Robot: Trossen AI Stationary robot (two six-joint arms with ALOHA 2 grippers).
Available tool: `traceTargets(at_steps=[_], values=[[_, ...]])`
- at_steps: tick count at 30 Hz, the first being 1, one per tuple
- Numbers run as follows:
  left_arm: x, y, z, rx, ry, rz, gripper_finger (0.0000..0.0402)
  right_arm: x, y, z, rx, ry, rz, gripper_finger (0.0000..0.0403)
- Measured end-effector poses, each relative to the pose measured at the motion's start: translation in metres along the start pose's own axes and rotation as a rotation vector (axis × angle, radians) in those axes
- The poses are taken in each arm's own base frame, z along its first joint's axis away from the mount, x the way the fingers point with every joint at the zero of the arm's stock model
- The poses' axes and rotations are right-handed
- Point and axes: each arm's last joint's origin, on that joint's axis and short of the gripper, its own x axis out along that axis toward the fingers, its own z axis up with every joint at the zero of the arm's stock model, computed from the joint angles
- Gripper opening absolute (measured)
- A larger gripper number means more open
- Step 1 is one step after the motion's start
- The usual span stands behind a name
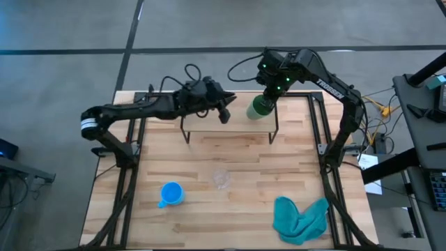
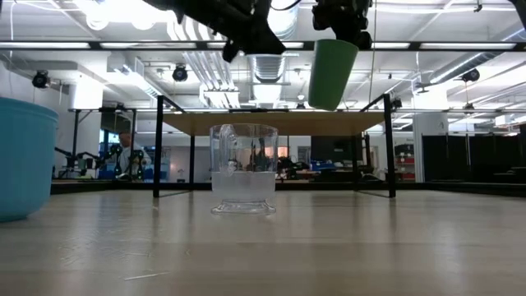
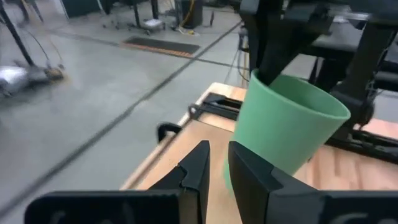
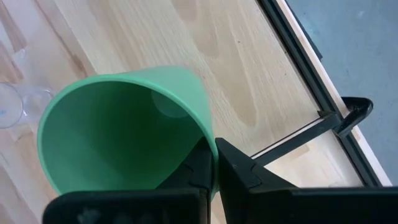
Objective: Stack small to large cups/mugs on shelf
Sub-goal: Put the green cup on the shelf
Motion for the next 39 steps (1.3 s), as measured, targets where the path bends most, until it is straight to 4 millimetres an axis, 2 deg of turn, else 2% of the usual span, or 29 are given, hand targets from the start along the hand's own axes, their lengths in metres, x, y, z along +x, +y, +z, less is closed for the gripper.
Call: traceTargets(at_steps=[7,13,19,31,39], values=[[0.022,-0.009,-0.016,-0.038,0.013,-0.074,0.0046,0.005,0.000,-0.001,-0.014,0.019,-0.001,0.0009],[0.026,-0.012,-0.019,-0.068,0.008,-0.083,0.0046,0.013,-0.002,-0.002,-0.053,0.052,-0.047,0.0009],[0.026,-0.012,-0.016,-0.071,-0.017,-0.092,0.0046,0.013,-0.003,-0.002,-0.102,0.052,-0.089,0.0010],[0.026,-0.012,-0.017,-0.071,-0.016,-0.091,0.0046,0.012,-0.003,-0.002,-0.115,0.054,-0.097,0.0076],[0.027,-0.012,-0.018,-0.071,-0.011,-0.090,0.0046,0.008,-0.003,-0.001,-0.113,0.033,-0.097,0.0087]])
